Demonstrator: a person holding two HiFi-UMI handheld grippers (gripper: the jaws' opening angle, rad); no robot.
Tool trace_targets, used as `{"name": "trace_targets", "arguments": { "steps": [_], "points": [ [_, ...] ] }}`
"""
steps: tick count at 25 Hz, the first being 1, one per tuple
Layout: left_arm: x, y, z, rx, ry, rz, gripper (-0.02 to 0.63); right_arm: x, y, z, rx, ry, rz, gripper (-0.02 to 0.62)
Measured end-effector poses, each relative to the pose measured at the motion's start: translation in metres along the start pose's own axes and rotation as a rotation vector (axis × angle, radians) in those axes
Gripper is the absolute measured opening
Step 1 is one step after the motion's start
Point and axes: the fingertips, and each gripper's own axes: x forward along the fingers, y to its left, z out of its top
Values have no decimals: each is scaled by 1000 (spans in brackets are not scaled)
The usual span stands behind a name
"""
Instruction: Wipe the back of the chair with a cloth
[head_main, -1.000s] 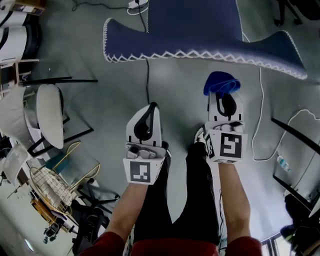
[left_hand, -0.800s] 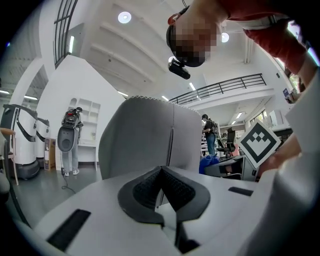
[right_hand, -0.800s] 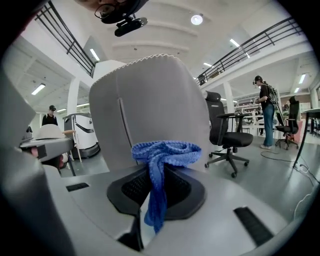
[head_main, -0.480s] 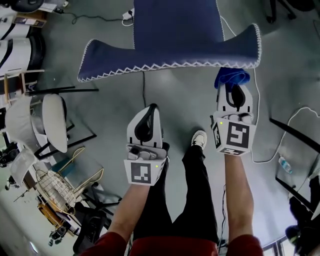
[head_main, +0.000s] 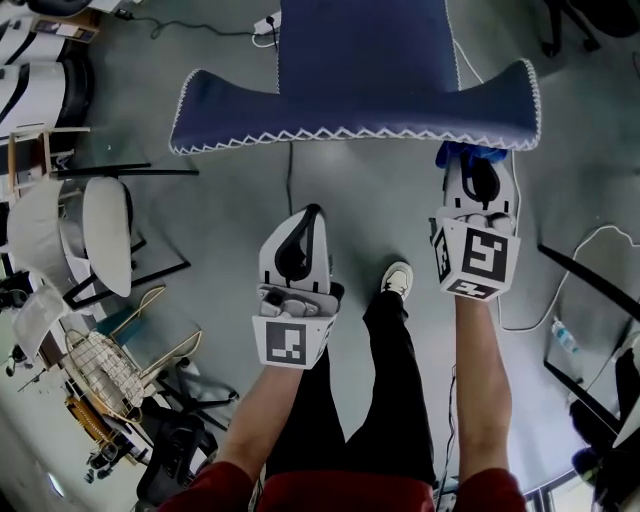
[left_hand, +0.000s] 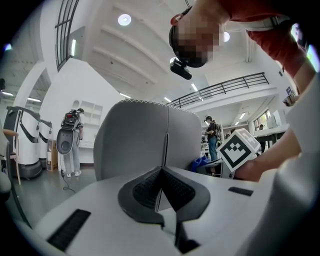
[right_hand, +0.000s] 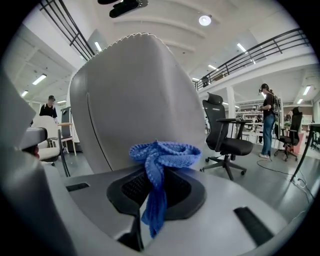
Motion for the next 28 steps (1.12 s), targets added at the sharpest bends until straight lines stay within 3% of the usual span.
{"name": "trace_targets", "arguments": {
  "steps": [16,22,28],
  "points": [
    [-54,91,-1,-9,-9,33,14,29,124,1,-77,51,74,61],
    [-76,128,-11,-18,-1,62,14,39,163,-2,-22,63,64,60],
    [-91,156,-14,-26,2,88,14,54,227,12,-52,49,150,60]
  ]
}}
